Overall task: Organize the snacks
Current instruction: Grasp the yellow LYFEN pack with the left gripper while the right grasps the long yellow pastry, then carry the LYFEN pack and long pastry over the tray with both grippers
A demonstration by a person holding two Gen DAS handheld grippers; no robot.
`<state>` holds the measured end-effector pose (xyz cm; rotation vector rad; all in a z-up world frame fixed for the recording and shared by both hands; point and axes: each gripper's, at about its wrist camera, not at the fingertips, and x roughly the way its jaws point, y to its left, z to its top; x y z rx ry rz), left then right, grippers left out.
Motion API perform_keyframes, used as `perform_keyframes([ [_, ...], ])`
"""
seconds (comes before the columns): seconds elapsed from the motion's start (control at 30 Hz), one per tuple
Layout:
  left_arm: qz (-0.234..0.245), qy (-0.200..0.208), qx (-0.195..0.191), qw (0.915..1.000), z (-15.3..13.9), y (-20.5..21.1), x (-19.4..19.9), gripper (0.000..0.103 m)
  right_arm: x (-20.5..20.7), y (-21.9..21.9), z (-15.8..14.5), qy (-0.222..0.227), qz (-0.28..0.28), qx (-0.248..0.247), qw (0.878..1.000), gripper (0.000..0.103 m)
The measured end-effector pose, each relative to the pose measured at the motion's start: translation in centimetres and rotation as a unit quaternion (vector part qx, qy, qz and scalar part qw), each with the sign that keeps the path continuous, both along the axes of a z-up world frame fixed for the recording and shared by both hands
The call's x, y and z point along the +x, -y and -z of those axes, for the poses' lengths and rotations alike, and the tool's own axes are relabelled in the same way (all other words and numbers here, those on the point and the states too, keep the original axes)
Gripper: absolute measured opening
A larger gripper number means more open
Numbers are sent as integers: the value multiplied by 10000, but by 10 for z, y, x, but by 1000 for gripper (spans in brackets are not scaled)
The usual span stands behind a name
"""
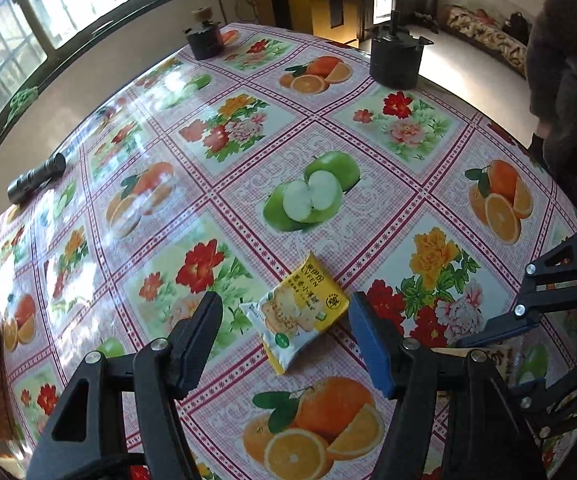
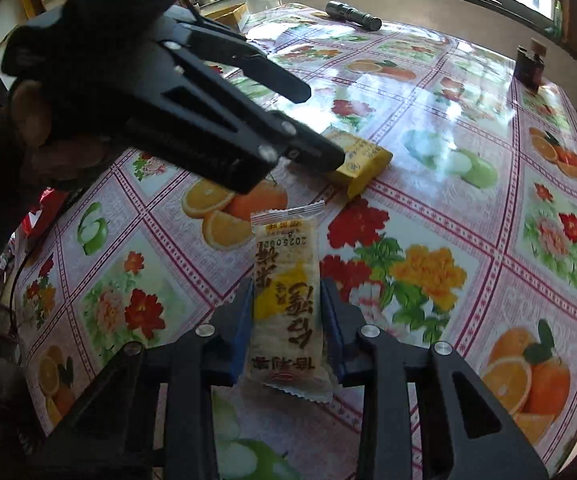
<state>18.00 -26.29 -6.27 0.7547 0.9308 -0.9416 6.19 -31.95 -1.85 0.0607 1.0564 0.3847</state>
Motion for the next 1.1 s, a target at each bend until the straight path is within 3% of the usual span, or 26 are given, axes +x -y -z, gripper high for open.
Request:
perform_keyframes([
  [0.13, 376, 307, 288, 9984, 11, 17, -6, 66, -21, 12, -1, -91, 352, 421, 9985, 34],
  [0.27, 872, 272, 438, 9949, 22, 18, -17, 66, -32, 22, 2, -145, 629, 845, 9943, 34],
  [0.37, 612, -94, 477, 9969, 22, 16, -7, 64, -29, 27, 4, -164, 783, 981, 9920, 34],
  [0.43, 513, -265, 418, 9975, 22, 13, -4, 50, -25, 29, 4, -162, 873, 998, 9910, 34],
  [0.67, 253, -246, 435, 9984, 21, -4, -16, 45, -24, 34, 4, -156, 1171, 1104, 9868, 34],
  [0.8, -289, -321, 449, 9981, 22, -18, -12, 42, -26, 33, 2, -140, 1352, 1092, 9847, 34],
  [0.9, -878, -427, 245, 9949, 14, -42, -9, 42, -29, 29, -1, -82, 1432, 1099, 9835, 34],
  [1.0, -1520, -518, -7, 9870, 6, -71, -11, 42, -31, 22, -5, -8, 1453, 1117, 9831, 34],
  [1.1, -2106, -362, -196, 9767, -1, -101, -21, 42, -29, 13, -11, 52, 1517, 1036, 9830, 34],
])
